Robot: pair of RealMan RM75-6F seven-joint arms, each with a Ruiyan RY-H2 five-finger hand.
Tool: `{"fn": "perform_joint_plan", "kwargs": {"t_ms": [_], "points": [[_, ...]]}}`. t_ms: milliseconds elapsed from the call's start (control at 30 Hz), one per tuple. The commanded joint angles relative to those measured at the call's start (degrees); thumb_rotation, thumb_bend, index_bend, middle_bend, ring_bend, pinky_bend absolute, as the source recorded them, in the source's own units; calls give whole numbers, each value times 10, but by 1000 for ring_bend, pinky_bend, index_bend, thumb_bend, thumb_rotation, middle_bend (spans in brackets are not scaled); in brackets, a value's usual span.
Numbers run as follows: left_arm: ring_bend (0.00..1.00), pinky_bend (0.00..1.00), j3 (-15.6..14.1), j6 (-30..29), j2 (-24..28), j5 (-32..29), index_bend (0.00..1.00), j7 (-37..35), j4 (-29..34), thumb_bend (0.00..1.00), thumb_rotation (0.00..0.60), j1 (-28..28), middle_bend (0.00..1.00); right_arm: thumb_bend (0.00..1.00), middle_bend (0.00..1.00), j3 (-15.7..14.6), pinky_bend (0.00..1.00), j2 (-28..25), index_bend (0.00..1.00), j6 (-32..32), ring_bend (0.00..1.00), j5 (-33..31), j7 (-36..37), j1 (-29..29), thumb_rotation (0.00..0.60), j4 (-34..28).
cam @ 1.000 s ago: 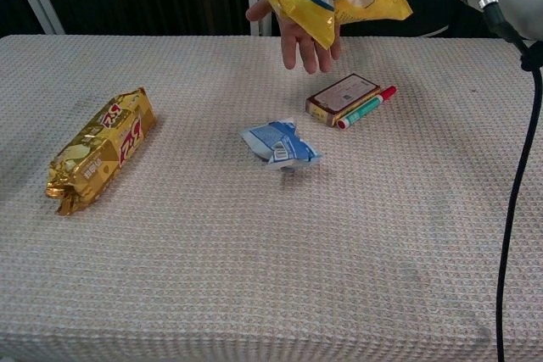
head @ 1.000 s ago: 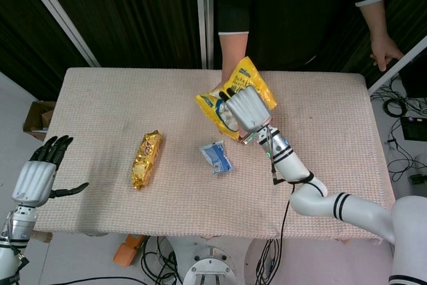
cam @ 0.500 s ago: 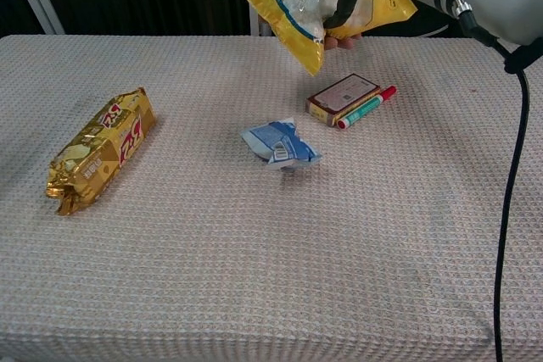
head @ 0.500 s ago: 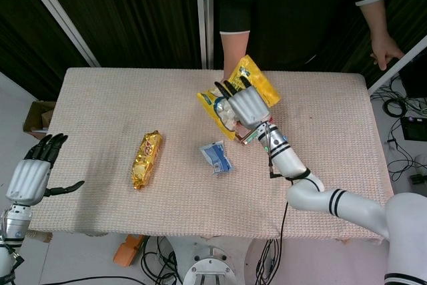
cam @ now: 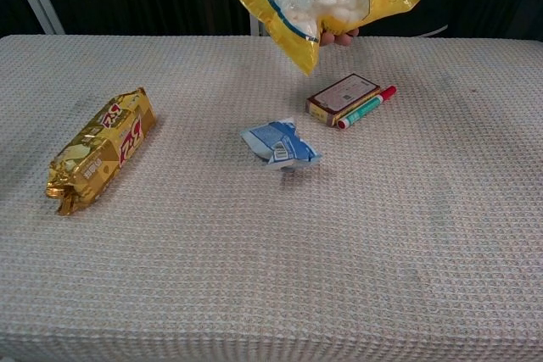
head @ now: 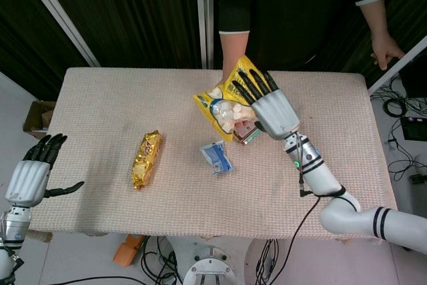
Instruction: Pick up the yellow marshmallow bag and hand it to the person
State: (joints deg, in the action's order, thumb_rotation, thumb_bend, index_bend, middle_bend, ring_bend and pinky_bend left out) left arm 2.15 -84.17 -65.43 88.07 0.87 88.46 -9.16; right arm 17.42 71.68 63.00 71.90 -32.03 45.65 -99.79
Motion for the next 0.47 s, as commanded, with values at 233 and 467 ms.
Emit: {"fn": "perform_joint_plan", "kwargs": {"t_ms": [233, 467], "points": [[65, 208, -3, -14, 1, 7, 36, 10, 0, 0, 310, 8, 64, 0, 0, -224, 0, -125, 0, 287, 0, 153, 182, -352, 600, -37], [66, 208, -7, -18, 2, 18, 36, 20, 4, 0, 308, 10, 64, 0, 0, -225, 0, -74, 0, 302, 0, 117, 222, -409, 600, 36]]}}
